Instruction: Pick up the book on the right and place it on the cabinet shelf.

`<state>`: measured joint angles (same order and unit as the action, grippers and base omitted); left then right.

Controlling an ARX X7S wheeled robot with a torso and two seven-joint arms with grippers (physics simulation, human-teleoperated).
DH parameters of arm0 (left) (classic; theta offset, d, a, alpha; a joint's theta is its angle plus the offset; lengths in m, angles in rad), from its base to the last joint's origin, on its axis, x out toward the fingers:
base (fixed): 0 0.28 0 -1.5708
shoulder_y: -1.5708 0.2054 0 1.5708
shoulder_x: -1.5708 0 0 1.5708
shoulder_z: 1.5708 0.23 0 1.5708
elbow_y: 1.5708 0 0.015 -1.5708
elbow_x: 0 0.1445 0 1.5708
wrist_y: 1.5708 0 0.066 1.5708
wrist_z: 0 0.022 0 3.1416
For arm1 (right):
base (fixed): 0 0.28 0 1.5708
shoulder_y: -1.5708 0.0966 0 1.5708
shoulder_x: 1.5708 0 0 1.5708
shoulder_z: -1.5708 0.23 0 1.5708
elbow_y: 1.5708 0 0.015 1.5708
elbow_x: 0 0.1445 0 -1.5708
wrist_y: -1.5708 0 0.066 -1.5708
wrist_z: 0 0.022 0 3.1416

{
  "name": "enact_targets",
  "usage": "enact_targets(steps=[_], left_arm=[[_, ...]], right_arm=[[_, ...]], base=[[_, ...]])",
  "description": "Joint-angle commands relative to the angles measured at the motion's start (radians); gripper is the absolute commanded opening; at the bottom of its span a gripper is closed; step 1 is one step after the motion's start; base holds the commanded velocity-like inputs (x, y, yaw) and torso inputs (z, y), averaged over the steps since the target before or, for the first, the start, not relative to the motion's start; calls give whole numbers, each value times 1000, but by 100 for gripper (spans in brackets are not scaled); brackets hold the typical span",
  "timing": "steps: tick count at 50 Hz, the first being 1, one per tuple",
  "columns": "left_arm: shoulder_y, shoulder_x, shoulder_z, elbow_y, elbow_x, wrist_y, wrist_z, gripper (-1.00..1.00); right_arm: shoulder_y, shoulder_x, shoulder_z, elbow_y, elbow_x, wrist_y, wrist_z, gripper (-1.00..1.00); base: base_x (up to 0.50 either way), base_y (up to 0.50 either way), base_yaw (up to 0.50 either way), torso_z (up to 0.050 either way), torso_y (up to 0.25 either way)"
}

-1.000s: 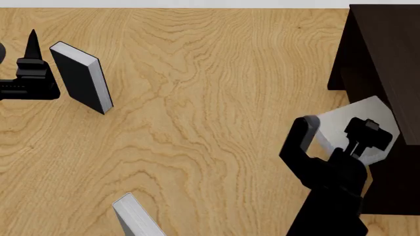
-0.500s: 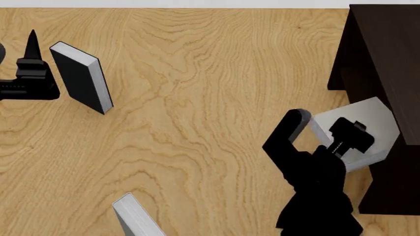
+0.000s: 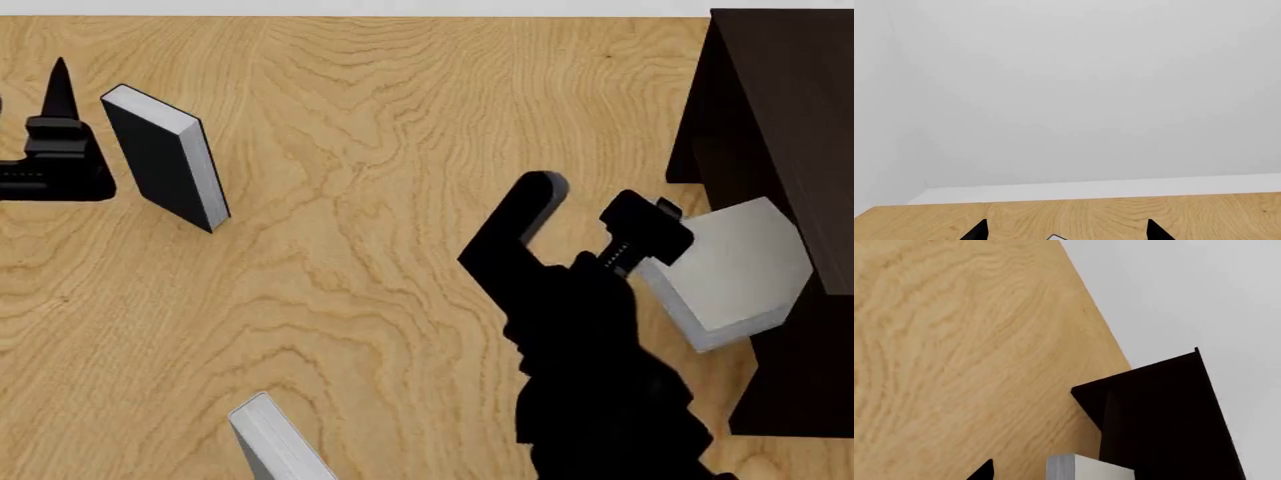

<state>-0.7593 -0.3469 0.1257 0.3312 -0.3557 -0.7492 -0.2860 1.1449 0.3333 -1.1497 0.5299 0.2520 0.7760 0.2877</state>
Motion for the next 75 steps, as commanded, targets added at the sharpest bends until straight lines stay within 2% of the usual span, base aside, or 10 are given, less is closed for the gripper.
enact_targets(steps=[1, 11, 37, 46, 52, 61, 75], left_arm=[[4, -5, -4, 4, -4, 2, -3, 100], [9, -8, -6, 6, -7, 4, -7, 100], [9, -15, 1, 7, -6, 6, -14, 100], [9, -18, 3, 3, -6, 9, -16, 100], [3, -20, 2, 5, -8, 5, -17, 100], [-2, -21, 1, 9, -12, 3, -20, 100], [6, -26, 4, 6, -11, 11, -22, 100]], right_arm=[[6, 27, 85, -157, 93, 69, -32, 100], [25, 10, 130, -131, 138, 35, -78, 100], [92, -116, 231, 297, 184, -214, -214, 100], [113, -152, 245, 381, 202, -250, -266, 100], [156, -231, 259, 603, 201, -351, -335, 100], [173, -279, 260, 753, 189, -426, -368, 100], [152, -293, 312, 777, 138, -428, -380, 100]], base=[[0, 0, 0, 0, 0], [0, 0, 0, 0, 0], [0, 0, 0, 0, 0], [0, 0, 0, 0, 0], [0, 0, 0, 0, 0], [0, 0, 0, 0, 0], [0, 0, 0, 0, 0]])
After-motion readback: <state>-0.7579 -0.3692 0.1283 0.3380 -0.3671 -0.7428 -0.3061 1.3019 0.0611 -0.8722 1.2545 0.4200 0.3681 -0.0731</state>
